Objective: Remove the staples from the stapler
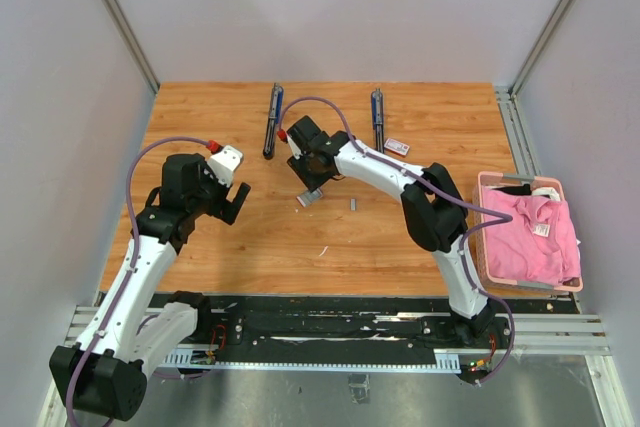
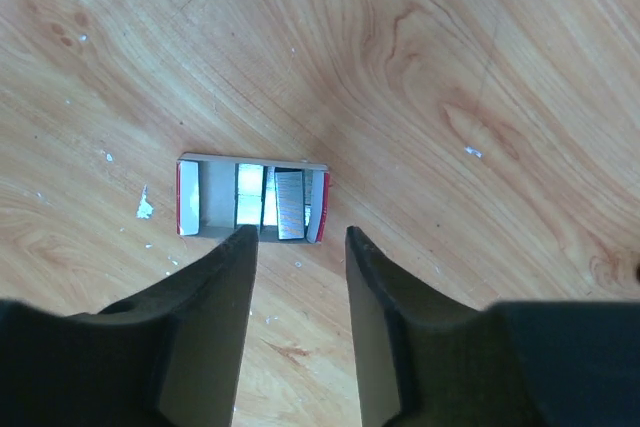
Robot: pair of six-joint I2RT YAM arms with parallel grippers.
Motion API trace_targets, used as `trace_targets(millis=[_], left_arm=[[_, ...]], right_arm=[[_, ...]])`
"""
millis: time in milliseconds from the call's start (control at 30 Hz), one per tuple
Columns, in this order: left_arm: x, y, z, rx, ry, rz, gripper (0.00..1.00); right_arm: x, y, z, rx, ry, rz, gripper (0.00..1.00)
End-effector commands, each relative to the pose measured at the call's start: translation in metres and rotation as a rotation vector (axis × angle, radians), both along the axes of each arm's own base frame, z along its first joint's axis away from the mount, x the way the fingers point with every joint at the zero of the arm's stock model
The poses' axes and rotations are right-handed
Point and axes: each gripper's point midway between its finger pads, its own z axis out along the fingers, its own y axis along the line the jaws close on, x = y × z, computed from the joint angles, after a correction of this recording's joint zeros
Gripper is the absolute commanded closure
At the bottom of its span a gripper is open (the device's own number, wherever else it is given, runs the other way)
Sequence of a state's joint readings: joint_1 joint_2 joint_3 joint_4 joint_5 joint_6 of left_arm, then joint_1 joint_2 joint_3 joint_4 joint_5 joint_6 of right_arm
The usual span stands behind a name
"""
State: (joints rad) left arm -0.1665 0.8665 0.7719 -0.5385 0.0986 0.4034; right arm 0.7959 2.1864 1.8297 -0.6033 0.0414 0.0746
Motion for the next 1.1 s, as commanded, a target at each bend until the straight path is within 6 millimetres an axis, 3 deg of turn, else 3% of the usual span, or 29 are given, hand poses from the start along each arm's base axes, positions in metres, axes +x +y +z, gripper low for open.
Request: trace_targets(millis=[0,67,200,567,1067], left_arm=[[0.003,0.000,0.007,-0.002,-0.037,-0.004,0.02],[0.003,0.000,0.007,-0.002,-0.037,-0.004,0.02],[0.003,0.000,0.007,-0.002,-0.037,-0.004,0.02],[0.003,0.000,0.007,-0.001,-0.037,-0.006,0.02],[0.003,0.000,0.006,0.000,-0.033,-0.005,0.02]], right_arm=[[0.000,0.006,0.023,-0.003,-0.066,0.023,0.52],[0.000,0.004,0.020,-0.009,-0.066,0.022,0.43],[0.001,0.001,0.010,-0.024,-0.053,0.019,0.39],[0.004,-0.007,-0.012,-0.016,0.018,0.005,0.42],[0.007,-0.013,-0.028,-0.020,0.057,-0.006,0.49]])
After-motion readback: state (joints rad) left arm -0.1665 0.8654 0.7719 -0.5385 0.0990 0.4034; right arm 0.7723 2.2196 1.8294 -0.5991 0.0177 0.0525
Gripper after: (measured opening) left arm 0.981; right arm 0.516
